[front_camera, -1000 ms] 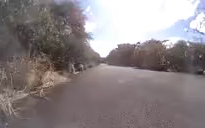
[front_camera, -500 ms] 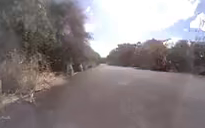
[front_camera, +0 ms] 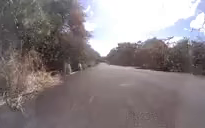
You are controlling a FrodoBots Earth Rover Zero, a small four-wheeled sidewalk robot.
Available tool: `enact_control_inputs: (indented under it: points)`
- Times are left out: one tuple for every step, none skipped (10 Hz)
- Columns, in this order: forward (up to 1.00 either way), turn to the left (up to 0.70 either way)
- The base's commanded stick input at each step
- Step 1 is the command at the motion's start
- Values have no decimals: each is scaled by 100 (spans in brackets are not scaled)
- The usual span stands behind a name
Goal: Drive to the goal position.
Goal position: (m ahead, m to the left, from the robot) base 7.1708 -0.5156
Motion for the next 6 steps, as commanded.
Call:
enact_control_inputs:
  points:
    - [50,0]
    - [50,0]
    - [50,0]
    - [50,0]
    - [50,0]
    - [50,0]
